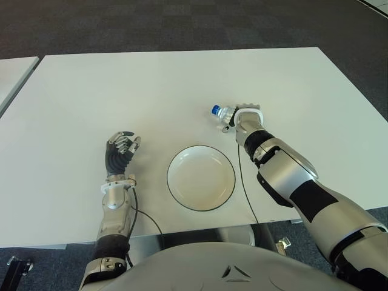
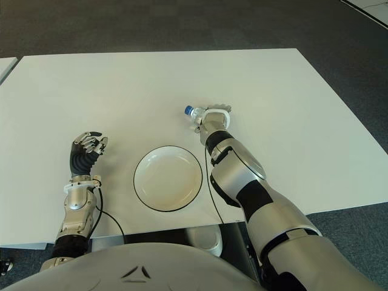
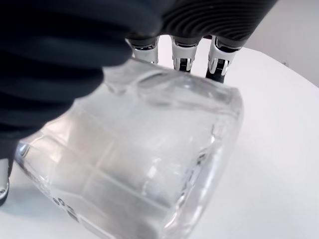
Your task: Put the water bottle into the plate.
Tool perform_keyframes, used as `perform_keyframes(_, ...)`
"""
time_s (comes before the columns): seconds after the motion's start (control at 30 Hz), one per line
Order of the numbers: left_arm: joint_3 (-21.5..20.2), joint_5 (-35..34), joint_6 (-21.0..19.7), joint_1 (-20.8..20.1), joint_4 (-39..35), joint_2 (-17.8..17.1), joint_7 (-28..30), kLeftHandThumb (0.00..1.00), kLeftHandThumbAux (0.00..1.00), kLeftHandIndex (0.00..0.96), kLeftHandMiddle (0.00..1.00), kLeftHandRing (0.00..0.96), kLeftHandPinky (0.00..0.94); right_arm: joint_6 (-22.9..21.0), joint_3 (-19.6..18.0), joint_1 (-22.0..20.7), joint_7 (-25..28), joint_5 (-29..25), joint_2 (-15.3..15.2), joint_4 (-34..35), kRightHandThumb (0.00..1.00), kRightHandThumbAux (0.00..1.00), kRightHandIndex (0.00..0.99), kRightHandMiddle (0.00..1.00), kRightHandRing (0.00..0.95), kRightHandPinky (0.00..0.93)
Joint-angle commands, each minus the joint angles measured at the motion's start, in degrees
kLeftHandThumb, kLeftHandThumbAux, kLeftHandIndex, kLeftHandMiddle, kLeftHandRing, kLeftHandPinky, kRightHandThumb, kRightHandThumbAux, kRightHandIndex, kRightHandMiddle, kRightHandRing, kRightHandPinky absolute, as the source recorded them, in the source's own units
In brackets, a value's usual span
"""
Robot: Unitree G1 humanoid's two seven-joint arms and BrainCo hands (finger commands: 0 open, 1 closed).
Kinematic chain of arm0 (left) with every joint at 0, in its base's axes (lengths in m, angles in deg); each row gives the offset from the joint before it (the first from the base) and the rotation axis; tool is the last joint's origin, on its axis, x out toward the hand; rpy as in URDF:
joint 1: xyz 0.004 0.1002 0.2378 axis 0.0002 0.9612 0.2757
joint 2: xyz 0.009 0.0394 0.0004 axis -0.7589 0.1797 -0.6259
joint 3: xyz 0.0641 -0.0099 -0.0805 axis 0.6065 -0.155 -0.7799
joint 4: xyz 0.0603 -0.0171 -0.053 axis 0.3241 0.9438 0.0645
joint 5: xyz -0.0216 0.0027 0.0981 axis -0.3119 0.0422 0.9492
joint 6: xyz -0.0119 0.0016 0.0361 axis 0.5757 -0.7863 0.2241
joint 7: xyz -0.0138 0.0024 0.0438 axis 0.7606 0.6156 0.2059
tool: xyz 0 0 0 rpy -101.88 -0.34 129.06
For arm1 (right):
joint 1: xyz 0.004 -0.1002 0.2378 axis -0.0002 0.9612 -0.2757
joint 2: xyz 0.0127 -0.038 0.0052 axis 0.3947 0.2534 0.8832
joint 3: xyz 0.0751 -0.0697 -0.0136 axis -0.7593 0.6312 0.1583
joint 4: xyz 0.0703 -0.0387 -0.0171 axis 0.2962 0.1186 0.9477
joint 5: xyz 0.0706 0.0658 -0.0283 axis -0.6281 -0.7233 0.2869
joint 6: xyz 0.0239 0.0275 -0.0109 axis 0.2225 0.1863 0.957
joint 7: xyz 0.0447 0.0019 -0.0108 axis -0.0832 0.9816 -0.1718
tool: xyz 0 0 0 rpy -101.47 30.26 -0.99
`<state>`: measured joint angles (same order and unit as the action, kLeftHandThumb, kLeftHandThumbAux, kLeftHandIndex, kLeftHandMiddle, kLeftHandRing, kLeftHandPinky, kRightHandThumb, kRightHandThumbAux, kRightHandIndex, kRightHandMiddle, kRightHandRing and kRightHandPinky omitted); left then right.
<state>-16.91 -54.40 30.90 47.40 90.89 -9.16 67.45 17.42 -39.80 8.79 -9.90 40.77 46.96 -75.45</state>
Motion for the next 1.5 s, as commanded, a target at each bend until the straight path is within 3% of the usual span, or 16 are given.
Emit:
perform_keyframes(0.03,0.2,0.4,-0.3,-0.4,1.1,-0.5,0.1,0.706,0.716,0.437,0.715,0.697,0.667,-1.0,2.1,4.7,3.6,1.7,0.7,-1.8,0.117,0.602,0.000,0.000,0.000,0.000)
perform_keyframes(0.5,0.1,1.1,-1.0,-0.4,0.5,-0.2,-0.8,0.708,0.716,0.437,0.722,0.706,0.680,-1.1,4.8,6.5,4.5,4.1,-0.3,-1.8,0.099,0.551,0.000,0.000,0.000,0.014)
perform_keyframes(0.57,0.1,1.1,-1.4,-0.2,0.1,-0.3,-0.6,0.707,0.717,0.436,0.721,0.704,0.675,-2.0,3.5,6.7,2.7,3.0,-0.3,-1.6,0.187,0.606,0.016,0.086,0.125,0.214)
perform_keyframes(0.63,0.2,1.0,-1.6,-0.1,-0.1,-0.3,-0.5,0.706,0.717,0.436,0.720,0.703,0.672,-2.2,2.4,6.7,1.2,2.1,-0.3,-1.4,0.237,0.631,0.031,0.145,0.201,0.310)
perform_keyframes(0.67,0.2,1.0,-1.8,0.0,-0.4,-0.3,-0.5,0.706,0.717,0.436,0.719,0.702,0.671,-1.6,1.3,6.9,-0.7,1.3,-0.6,-1.1,0.261,0.646,0.073,0.199,0.260,0.364)
perform_keyframes(0.73,0.2,0.9,-2.1,0.2,-0.7,-0.3,-0.4,0.706,0.717,0.436,0.716,0.697,0.661,-0.5,-0.3,7.2,-3.9,0.1,-0.9,-0.8,0.515,0.691,0.276,0.352,0.415,0.508)
perform_keyframes(0.83,0.2,0.9,-2.3,0.2,-0.9,-0.3,-0.4,0.705,0.718,0.436,0.712,0.693,0.656,0.8,-1.9,7.6,-7.5,-0.9,-1.1,-0.5,0.639,0.711,0.374,0.459,0.508,0.576)
perform_keyframes(1.07,0.1,1.0,-2.0,-0.1,-0.1,-0.4,-0.5,0.705,0.718,0.436,0.710,0.692,0.661,3.3,-5.5,8.1,-13.0,-3.5,-1.6,-0.3,0.698,0.720,0.421,0.490,0.524,0.543)
perform_keyframes(1.27,0.1,0.7,-1.8,-0.4,0.1,-0.5,-0.3,0.706,0.718,0.436,0.715,0.698,0.673,4.7,-7.9,8.3,-15.5,-5.1,-1.9,-0.3,0.704,0.721,0.426,0.525,0.551,0.575)
perform_keyframes(1.5,-0.1,0.8,-2.0,-0.6,0.3,-0.5,-0.5,0.706,0.717,0.436,0.721,0.705,0.679,5.8,-12.1,8.3,-17.8,-8.3,-1.9,-0.1,0.705,0.723,0.425,0.416,0.395,0.371)
